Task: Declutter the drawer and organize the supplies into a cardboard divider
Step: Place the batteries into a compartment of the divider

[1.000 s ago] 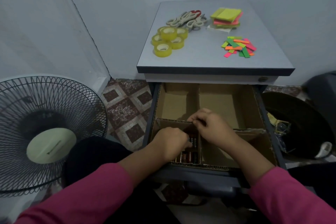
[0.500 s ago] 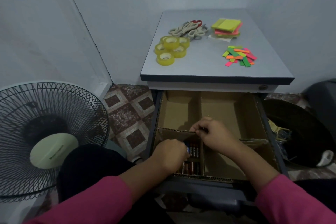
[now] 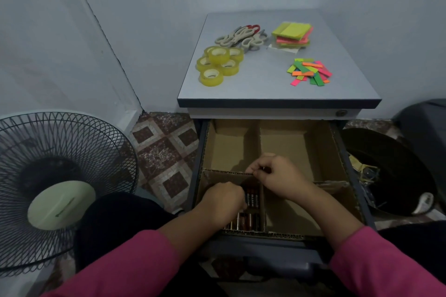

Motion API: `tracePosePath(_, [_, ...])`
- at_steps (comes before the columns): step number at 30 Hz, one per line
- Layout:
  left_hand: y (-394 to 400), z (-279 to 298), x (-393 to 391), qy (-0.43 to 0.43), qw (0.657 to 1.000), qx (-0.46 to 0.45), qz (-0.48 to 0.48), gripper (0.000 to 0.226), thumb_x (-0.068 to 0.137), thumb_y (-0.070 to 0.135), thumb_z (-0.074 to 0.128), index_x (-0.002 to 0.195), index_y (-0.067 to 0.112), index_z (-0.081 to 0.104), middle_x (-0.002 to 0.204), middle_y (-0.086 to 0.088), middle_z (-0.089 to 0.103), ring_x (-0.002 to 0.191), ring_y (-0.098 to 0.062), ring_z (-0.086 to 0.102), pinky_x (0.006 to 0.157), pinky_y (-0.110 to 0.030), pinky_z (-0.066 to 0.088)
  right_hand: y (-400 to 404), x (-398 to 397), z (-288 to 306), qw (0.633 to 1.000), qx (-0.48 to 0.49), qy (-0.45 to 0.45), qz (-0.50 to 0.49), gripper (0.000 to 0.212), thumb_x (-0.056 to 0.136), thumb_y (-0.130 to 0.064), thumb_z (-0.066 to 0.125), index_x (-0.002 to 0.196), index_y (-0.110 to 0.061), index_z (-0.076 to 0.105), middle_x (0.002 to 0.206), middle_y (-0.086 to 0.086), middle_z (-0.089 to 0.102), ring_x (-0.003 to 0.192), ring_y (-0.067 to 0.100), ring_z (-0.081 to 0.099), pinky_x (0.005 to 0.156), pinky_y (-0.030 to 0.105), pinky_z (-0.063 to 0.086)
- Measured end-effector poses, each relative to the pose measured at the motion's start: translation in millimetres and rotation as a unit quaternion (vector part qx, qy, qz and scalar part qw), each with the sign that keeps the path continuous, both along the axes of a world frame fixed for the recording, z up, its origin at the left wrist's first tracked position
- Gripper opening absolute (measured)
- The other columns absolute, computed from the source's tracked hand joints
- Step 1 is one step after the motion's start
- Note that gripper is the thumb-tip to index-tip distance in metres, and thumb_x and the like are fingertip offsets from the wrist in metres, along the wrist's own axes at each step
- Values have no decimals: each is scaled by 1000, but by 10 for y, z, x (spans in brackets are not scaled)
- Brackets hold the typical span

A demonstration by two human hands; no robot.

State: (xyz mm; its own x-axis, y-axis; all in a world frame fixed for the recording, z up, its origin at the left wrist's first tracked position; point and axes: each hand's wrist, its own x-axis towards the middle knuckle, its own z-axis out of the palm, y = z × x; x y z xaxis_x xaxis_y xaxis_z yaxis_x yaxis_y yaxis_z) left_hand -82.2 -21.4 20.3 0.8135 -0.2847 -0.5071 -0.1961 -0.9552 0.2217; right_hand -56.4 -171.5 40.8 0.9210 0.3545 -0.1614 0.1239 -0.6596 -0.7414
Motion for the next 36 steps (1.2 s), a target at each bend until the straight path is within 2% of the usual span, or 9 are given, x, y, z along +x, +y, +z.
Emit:
tracePosePath(6, [-30,51,59,57,998,13,18,33,96,28,54,105,-2,64,109,-18,66,100,-30,63,79,-34,47,-20,9,21,1000,-6,9,11,23,95,-16,55,89,-34,68,98,-18,54,95,-2,51,81,13,41])
tracePosePath(10, [28,105,76,49,999,-7,21,35,93,38,57,75,9,58,78,-5,59,78,-20,59,66,-28,39,-37,25,144,999,-33,12,31,18,95,-20,54,99,-33,67,107,-17,60,99,-2,52,86,17,43])
tracePosePath(13, [94,322,76,10,998,-55,20,41,96,39,52,62,17,44,62,2,46,57,-10,45,63,-28,37,-49,53,277,997,-51,-62,3,18,95,-27,55,109,-31,65,108,-17,58,90,-5,51,71,11,38])
tracePosePath(16, [156,620,147,-49,987,-142,59,36,96,38,51,66,18,56,66,-1,57,58,-11,52,62,-32,46,-17,160,452,984,-2,-170,-56,16,93,-27,58,106,-30,66,101,-17,58,88,-5,52,70,11,39])
tracePosePath(22, [310,1024,540,-275,863,-372,204,29,94,35,56,76,14,65,72,1,65,69,-11,62,66,-28,50,189,686,756,949,38,-287,-128,18,93,-22,58,107,-19,69,101,-7,61,88,3,53,77,19,44])
tracePosePath(25, [353,1096,914,-390,799,-386,247,18,94,25,57,81,14,63,78,3,62,72,-9,56,63,-21,43,353,982,833,944,12,-301,-133,22,94,-22,55,112,-19,68,107,-1,60,92,10,55,81,23,43])
tracePosePath(27, [388,1138,1165,-432,786,-365,248,13,94,16,55,94,13,68,90,-1,63,83,-12,57,71,-23,43,460,1135,860,948,6,-298,-113,25,94,-24,55,117,-21,65,111,1,58,94,15,57,83,29,47])
tracePosePath(31, [478,1199,1618,-451,832,-233,226,31,98,16,46,123,19,64,109,-11,55,107,-26,47,86,-32,42,618,1303,867,961,-11,-276,-9,36,92,-23,58,127,-27,59,115,6,51,91,21,55,84,38,47])
tracePosePath(36, [517,1271,1906,-410,878,-140,204,34,100,23,43,128,32,59,114,-12,48,113,-30,39,93,-41,42,629,1329,798,957,-23,-288,18,29,91,-28,61,120,-24,64,105,4,49,87,18,52,81,36,47])
